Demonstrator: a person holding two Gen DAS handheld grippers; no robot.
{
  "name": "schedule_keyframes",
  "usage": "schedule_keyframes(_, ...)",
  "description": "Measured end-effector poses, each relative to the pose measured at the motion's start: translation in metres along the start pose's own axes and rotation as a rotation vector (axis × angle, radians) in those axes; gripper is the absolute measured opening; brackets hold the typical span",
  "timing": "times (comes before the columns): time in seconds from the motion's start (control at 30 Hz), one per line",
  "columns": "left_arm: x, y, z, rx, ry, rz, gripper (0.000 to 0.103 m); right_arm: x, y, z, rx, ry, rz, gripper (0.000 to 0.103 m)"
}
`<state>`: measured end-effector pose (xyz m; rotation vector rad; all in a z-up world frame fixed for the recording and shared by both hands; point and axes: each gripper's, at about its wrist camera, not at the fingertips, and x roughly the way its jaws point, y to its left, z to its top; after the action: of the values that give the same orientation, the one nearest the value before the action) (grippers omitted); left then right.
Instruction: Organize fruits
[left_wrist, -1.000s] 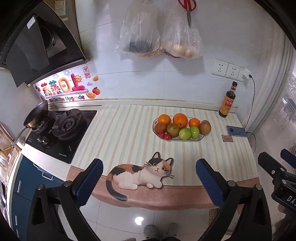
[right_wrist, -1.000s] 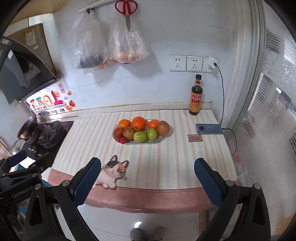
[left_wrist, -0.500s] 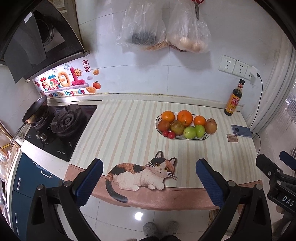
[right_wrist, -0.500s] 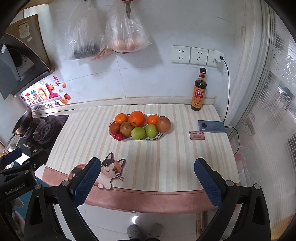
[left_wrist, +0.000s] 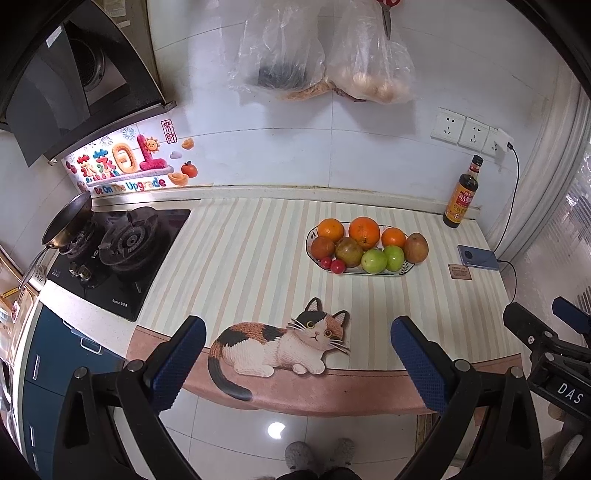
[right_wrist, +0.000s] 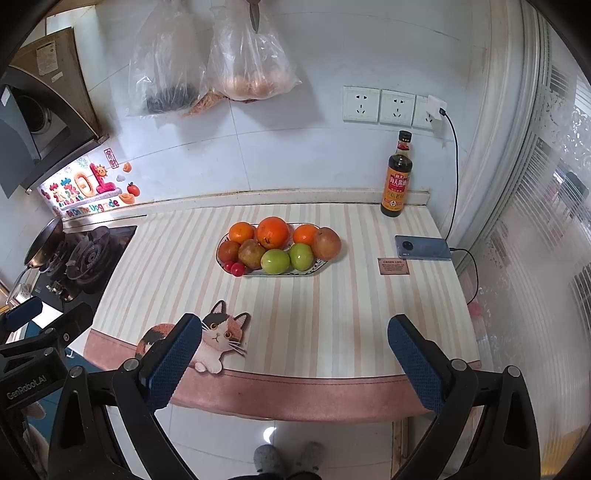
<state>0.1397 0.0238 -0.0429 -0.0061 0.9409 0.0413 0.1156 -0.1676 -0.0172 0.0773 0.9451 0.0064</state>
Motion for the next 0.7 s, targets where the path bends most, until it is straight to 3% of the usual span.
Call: schedule_keyframes(0.7, -0.0002, -0.0017, 0.0049, 0.022, -0.006, -0.008, 0.103, -0.0044, -0.0027, -0.0037, 0.011, 0.011, 0.015, 0.103)
